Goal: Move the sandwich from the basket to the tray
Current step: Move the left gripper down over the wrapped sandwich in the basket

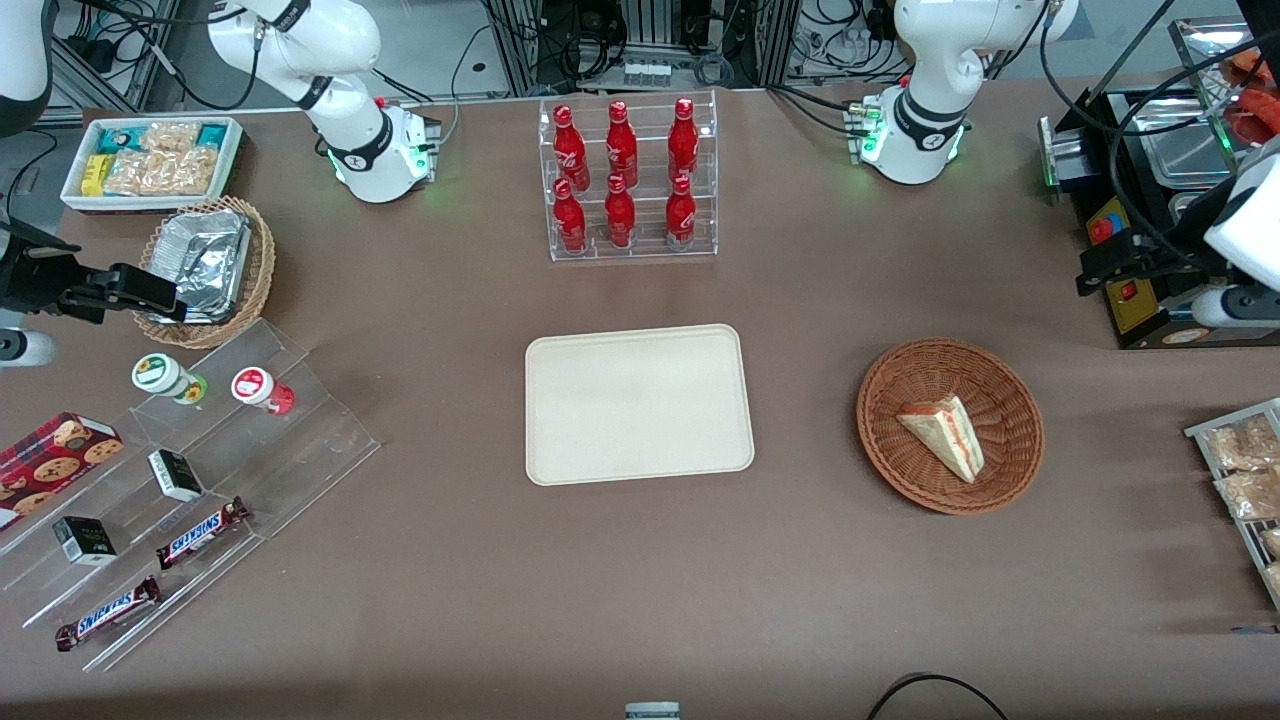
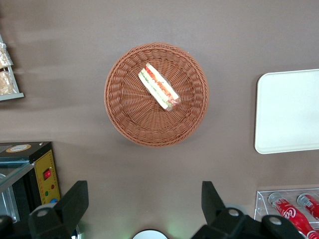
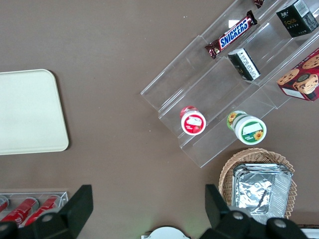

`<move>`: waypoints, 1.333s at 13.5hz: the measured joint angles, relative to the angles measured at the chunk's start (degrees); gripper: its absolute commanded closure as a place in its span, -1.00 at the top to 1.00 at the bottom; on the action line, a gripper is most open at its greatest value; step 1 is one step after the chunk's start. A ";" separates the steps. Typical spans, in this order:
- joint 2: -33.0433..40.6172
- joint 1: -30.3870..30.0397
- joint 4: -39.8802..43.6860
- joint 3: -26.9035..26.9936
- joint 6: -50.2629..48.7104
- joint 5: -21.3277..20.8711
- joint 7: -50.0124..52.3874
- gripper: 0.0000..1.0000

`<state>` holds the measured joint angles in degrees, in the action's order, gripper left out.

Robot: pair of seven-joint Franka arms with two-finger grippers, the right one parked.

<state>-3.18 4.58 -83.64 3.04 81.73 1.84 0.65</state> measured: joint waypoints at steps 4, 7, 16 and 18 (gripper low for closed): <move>0.34 0.00 -0.20 0.10 0.02 -0.91 -0.25 1.00; 0.06 0.01 -4.85 0.10 3.35 -2.44 -0.06 1.00; -1.11 0.60 -32.88 -2.61 40.43 -3.42 30.83 1.00; -1.44 0.62 -38.80 -3.61 49.77 -3.42 37.69 1.00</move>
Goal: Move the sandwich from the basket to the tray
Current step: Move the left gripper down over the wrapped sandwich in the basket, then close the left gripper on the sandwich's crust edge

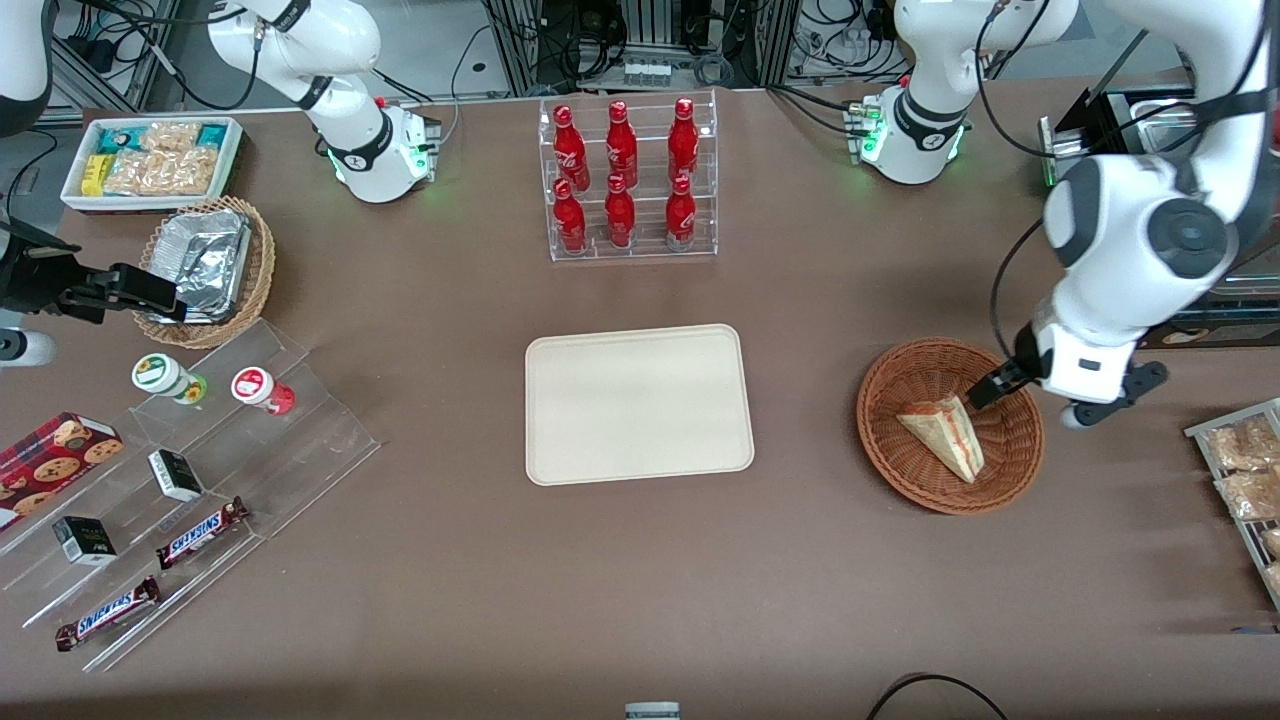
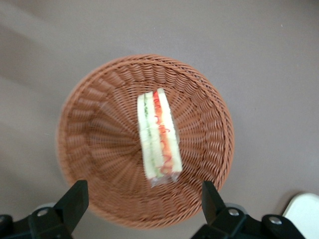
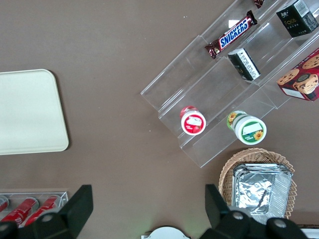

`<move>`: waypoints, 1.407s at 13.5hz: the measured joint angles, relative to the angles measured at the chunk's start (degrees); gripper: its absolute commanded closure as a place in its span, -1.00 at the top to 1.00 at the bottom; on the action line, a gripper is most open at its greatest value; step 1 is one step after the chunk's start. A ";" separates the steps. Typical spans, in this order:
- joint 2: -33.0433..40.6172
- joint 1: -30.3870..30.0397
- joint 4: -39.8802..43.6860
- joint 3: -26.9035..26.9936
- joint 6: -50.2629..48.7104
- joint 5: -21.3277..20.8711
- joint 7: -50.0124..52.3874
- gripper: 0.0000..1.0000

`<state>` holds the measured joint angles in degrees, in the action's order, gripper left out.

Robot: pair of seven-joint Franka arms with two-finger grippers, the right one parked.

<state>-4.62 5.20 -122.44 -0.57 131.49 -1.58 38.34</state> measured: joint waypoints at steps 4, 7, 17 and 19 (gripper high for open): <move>-3.83 0.11 -3.47 -1.55 8.03 0.00 5.22 1.00; -7.03 0.14 -3.47 -1.59 8.56 -0.14 5.26 1.00; -11.20 -0.21 -3.40 -1.04 11.60 -0.58 5.29 0.25; -12.19 -0.21 -3.23 -1.04 12.47 -0.58 5.34 -0.99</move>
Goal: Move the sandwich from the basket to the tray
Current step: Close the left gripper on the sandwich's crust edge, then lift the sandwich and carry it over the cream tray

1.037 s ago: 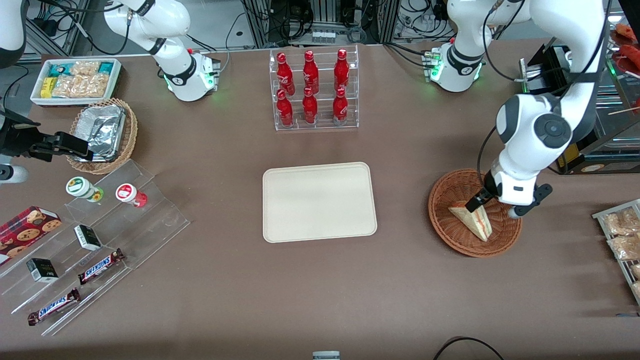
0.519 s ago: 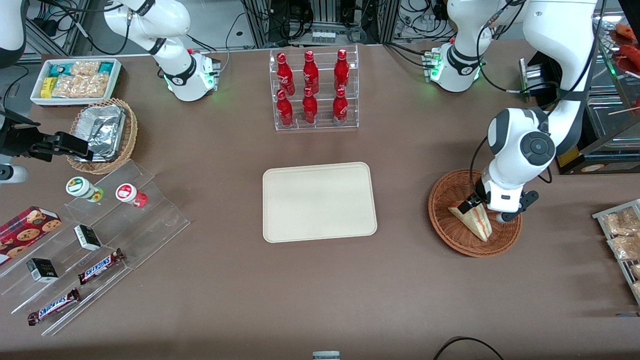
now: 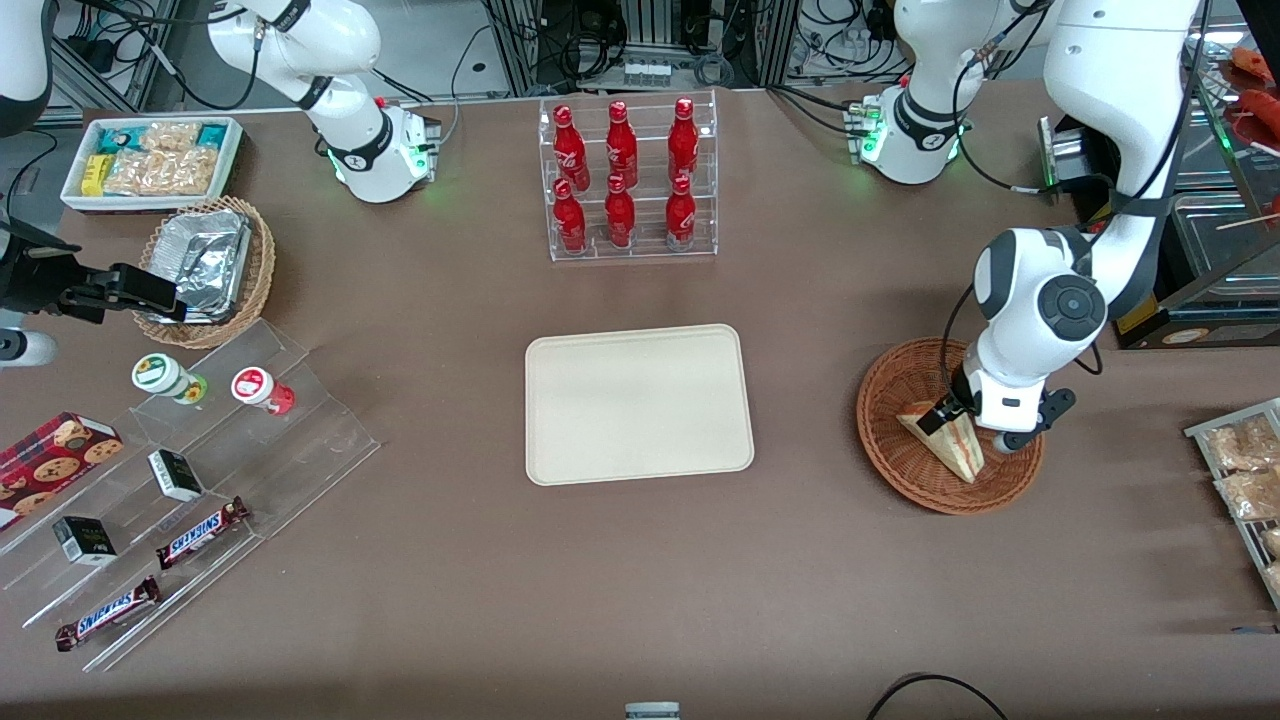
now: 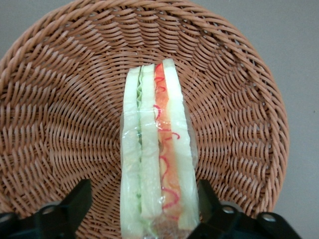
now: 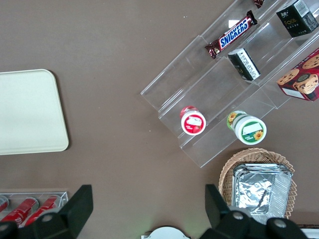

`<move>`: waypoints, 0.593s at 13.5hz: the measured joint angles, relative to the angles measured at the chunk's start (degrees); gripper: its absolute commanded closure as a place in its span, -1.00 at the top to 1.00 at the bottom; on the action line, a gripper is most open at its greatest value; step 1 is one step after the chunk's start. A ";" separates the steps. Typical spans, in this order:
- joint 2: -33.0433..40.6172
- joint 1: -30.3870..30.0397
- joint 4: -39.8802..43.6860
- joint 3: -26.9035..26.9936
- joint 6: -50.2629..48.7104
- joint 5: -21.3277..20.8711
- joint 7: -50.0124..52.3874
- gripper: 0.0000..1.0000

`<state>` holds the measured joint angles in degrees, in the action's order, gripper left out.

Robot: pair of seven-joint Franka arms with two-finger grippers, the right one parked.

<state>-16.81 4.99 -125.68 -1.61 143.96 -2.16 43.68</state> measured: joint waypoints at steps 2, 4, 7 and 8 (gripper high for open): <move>-0.35 0.00 0.64 0.00 0.33 0.00 0.24 -1.00; -0.37 0.00 2.34 0.00 -0.04 0.00 0.82 -1.00; -0.10 0.25 9.07 -0.26 -10.04 -0.02 0.88 -1.00; 0.19 0.63 12.81 -0.59 -15.77 -0.04 0.88 -1.00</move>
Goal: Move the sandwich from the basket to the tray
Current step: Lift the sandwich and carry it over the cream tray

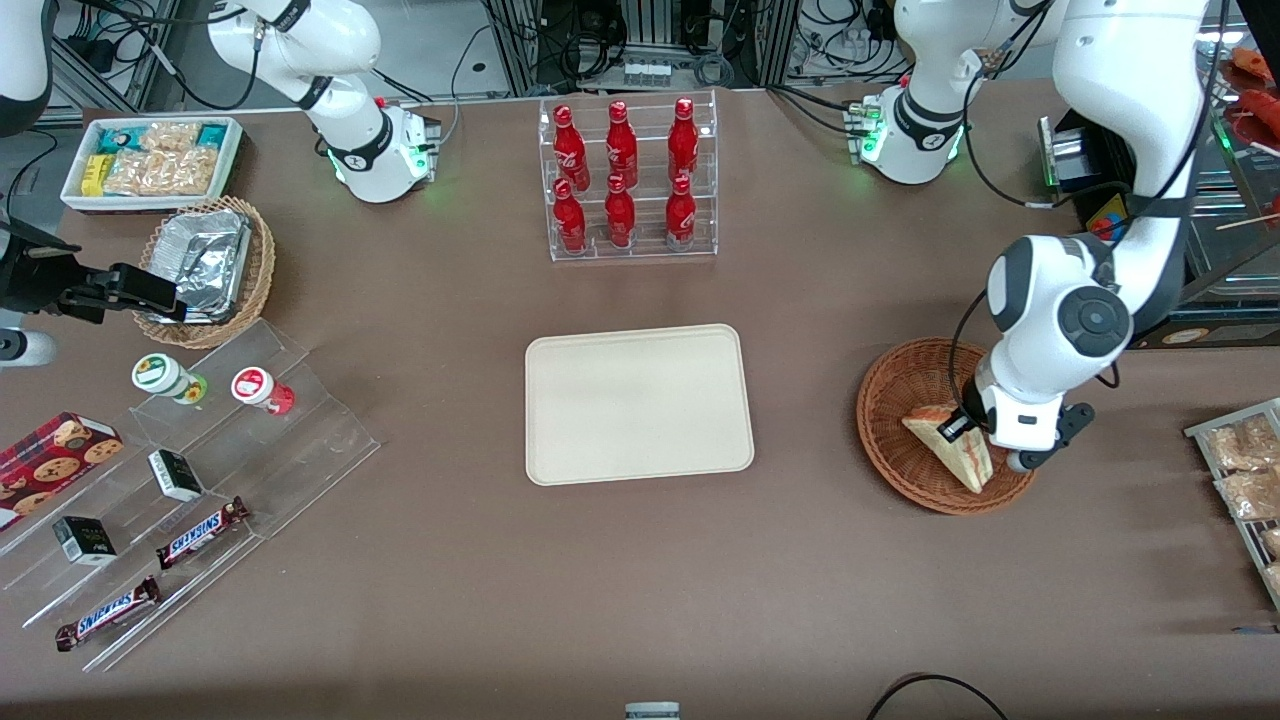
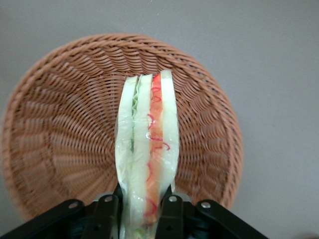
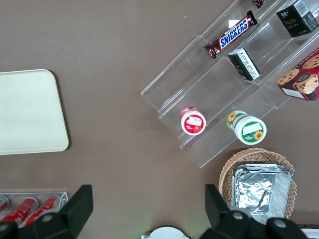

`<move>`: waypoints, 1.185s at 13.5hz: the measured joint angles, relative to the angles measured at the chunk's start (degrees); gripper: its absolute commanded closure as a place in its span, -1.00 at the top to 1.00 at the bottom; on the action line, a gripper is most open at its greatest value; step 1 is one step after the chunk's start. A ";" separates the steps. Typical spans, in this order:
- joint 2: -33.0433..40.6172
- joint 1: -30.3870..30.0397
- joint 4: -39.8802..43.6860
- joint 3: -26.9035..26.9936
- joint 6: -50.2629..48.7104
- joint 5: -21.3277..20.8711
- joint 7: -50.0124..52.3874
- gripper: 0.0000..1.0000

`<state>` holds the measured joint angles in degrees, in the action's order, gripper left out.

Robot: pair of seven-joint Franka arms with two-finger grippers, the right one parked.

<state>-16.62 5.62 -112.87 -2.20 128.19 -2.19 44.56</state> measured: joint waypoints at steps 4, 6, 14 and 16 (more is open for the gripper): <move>1.40 6.82 15.53 -1.00 -18.74 -0.04 0.02 -1.00; 1.43 12.30 18.51 -1.30 -20.84 -0.04 0.15 -1.00; -11.95 31.29 27.73 -1.95 -16.76 -0.02 3.20 -1.00; -16.93 34.25 30.89 -2.06 -14.78 -0.02 4.45 -1.00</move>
<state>-33.55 39.87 -81.98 -4.27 113.41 -2.22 49.01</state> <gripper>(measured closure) 0.841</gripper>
